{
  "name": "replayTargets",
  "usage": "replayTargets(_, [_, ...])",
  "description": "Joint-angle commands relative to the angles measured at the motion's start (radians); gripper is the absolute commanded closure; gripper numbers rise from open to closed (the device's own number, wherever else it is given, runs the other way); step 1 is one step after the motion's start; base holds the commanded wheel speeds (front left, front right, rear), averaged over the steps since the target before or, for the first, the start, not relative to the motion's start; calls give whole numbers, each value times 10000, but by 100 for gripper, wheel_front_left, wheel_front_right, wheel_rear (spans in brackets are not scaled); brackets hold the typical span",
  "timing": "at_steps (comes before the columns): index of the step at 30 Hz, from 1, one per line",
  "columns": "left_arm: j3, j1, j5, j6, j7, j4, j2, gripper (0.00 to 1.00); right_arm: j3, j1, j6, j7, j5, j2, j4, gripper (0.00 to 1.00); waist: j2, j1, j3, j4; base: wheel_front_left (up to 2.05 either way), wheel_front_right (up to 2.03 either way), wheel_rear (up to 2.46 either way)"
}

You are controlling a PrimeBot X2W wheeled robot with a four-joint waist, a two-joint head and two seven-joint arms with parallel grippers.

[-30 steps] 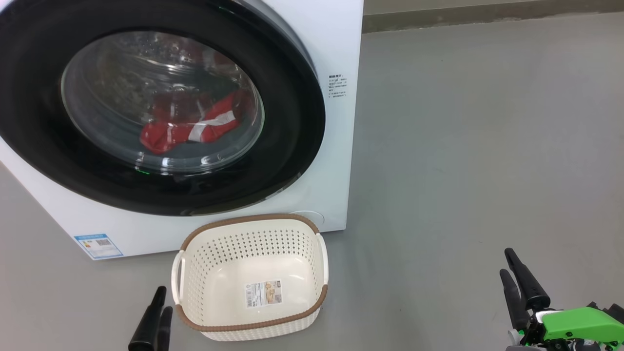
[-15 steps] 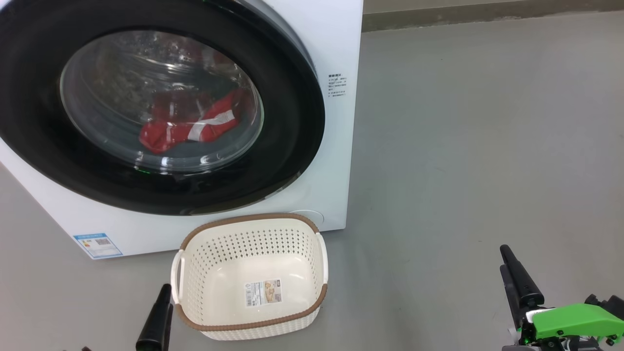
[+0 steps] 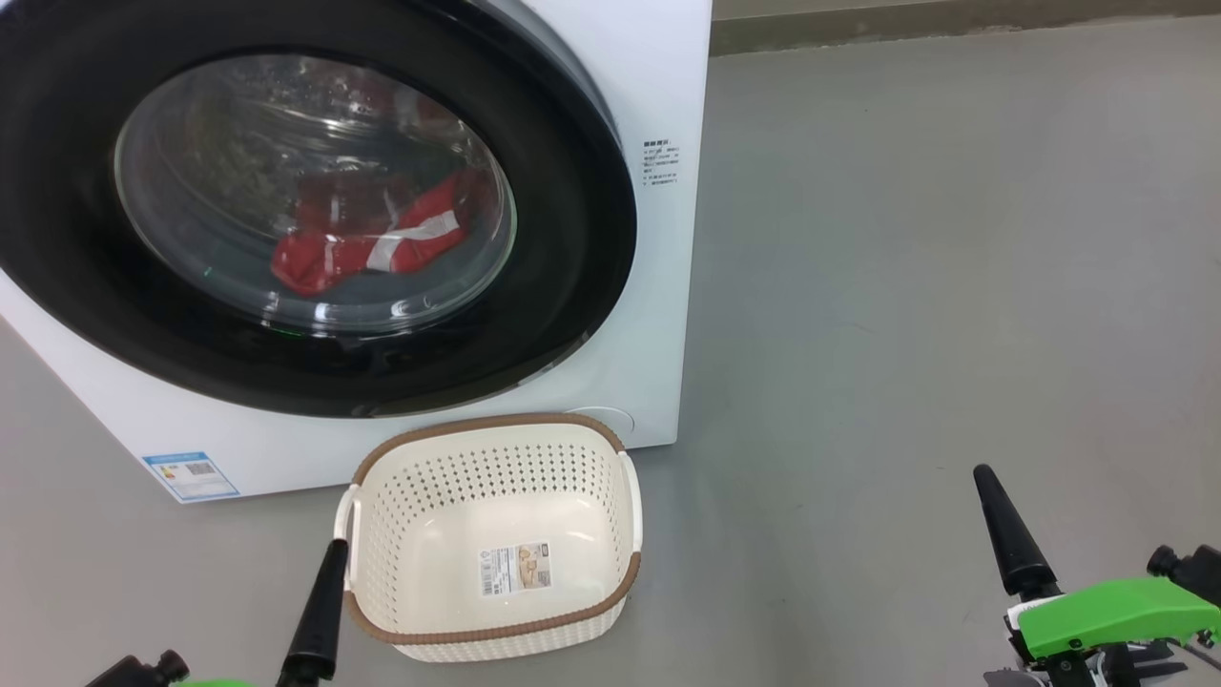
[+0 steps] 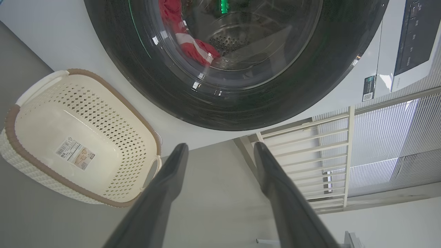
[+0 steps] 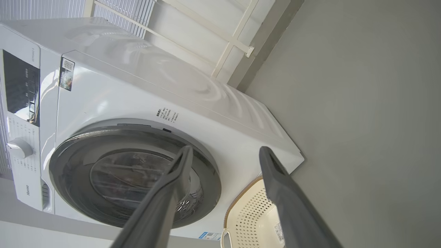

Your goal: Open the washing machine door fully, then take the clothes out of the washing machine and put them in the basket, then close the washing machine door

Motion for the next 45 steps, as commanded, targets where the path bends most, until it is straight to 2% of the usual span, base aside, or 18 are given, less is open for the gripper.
replayTargets(1, [53,-437,395,-27,-124,-338,98,0,43,-379,25,-143,-442,-132,-404,0,0,-1,13,3,0,0,0])
replayTargets(6, [37,-483,1104,-31,-301,-545,101,0,65,-359,28,-320,-1291,-67,-500,0,0,-1,53,-6,0,0,0])
replayTargets(18, [-65,-518,2490,-5,-627,-838,112,0,193,-428,36,-644,-2481,-65,-641,0,0,-1,84,-17,0,0,0])
replayTargets(32, [-176,-618,4109,276,-1041,-1279,126,0,603,-536,45,-1054,-3883,-256,-870,0,0,-1,179,-38,0,0,0])
replayTargets(45, [-383,-642,5787,335,-1427,-1426,140,0,796,-533,53,-1438,-5395,-342,-1035,0,0,-1,102,-35,0,0,0])
